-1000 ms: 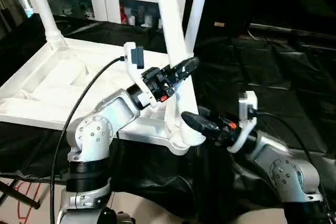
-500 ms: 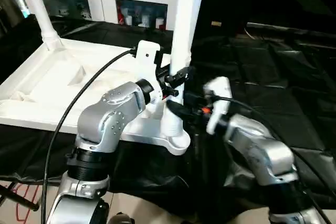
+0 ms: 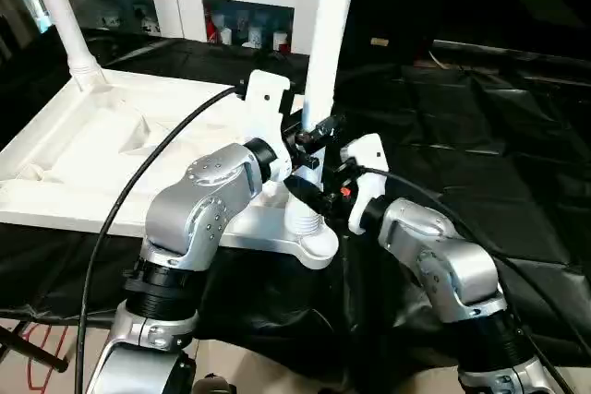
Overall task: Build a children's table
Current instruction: Pick table leg
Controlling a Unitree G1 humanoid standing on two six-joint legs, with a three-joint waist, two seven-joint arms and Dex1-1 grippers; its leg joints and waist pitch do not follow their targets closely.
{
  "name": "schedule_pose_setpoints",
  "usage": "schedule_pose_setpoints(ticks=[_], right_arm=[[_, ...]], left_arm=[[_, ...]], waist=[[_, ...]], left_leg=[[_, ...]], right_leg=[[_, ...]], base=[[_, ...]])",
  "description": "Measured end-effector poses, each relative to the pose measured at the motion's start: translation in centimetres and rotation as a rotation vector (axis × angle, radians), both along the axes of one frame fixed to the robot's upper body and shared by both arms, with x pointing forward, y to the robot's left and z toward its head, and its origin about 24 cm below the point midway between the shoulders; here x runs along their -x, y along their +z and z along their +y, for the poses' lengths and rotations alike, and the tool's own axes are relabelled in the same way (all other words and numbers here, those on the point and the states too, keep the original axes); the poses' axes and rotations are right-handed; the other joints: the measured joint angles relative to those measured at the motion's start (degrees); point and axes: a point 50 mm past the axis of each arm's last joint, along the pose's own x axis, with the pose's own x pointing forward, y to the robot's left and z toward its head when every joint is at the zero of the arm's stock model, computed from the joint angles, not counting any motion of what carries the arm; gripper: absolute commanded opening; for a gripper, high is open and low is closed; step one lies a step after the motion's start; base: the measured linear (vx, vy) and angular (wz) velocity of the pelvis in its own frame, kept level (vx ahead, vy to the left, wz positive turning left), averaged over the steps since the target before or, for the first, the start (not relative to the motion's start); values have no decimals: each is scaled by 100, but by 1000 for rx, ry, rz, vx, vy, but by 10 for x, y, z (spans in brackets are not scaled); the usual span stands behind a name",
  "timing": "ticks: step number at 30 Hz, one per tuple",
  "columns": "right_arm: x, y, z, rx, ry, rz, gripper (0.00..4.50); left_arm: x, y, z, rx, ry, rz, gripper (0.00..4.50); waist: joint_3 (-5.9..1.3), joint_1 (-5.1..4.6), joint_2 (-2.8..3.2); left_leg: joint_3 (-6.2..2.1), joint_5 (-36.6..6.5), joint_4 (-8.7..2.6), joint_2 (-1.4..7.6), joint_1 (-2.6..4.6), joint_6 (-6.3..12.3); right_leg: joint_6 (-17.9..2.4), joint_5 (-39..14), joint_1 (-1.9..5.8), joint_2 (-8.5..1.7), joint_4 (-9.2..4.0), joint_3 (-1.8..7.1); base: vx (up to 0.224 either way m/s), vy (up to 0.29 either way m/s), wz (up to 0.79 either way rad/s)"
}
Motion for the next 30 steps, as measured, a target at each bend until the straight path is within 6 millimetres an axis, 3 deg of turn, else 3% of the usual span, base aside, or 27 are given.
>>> schedule_pose_setpoints(ticks=[4,5,13,27,30], right_arm=[[0,0,-1,-6,0,4,194],[0,0,-1,-9,0,6,193],[6,-5,-7,-105,78,54,190],[27,0,-37,-171,370,46,189],[30,0,-43,-177,415,50,189]], left_arm=[[0,0,0,1,0,0,187],[0,0,0,2,-1,0,243],[3,7,2,93,-37,6,300],[26,1,25,289,-387,134,304],[33,1,27,308,-478,151,267]], waist=[[0,-1,-2],[0,-1,-3],[0,2,-9],[0,55,-9],[0,76,-9]], left_leg=[[0,0,0,0,1,0],[0,0,0,0,0,0],[1,0,0,0,-3,0],[4,0,0,2,2,1],[4,0,1,3,3,1]], right_leg=[[1,1,0,0,0,0],[1,0,0,0,0,0],[1,0,-2,0,-1,0],[2,0,0,0,1,0],[2,0,1,0,2,1]], base=[[0,0,0],[0,0,0],[0,0,0],[0,0,0],[0,0,0]])
